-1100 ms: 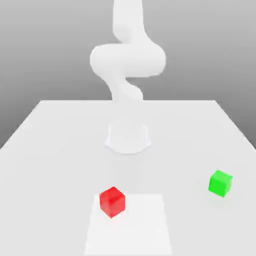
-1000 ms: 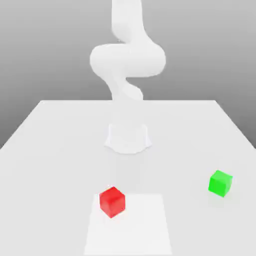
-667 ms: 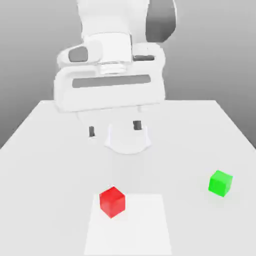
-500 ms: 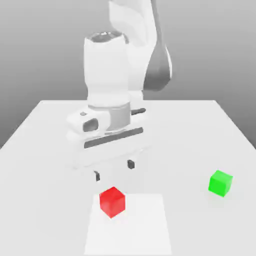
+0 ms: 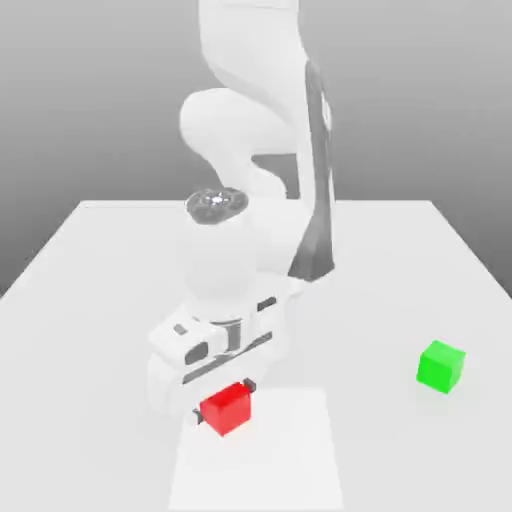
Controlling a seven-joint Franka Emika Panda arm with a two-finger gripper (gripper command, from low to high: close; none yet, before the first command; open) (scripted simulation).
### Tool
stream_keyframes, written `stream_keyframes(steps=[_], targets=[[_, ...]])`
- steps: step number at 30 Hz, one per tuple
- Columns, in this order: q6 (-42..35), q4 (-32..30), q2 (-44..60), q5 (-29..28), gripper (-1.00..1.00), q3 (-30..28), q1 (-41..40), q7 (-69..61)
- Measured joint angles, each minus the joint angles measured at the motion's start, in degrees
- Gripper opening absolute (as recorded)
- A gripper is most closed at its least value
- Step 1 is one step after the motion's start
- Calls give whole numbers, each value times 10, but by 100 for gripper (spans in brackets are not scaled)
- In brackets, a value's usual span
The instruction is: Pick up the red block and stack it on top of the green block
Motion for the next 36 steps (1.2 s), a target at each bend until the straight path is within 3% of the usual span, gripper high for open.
stream_keyframes(steps=[4, 10, 16, 33, 36], targets=[[1, 0, 2, 1, -100, 4, -4, -1], [-55, -8, -68, -80, -100, -50, 30, 57], [-114, -22, -140, -146, -100, -58, 20, 106], [-201, 17, -186, -119, -100, 142, 333, 48], [-163, 22, -143, -129, -100, 153, 350, 53]])
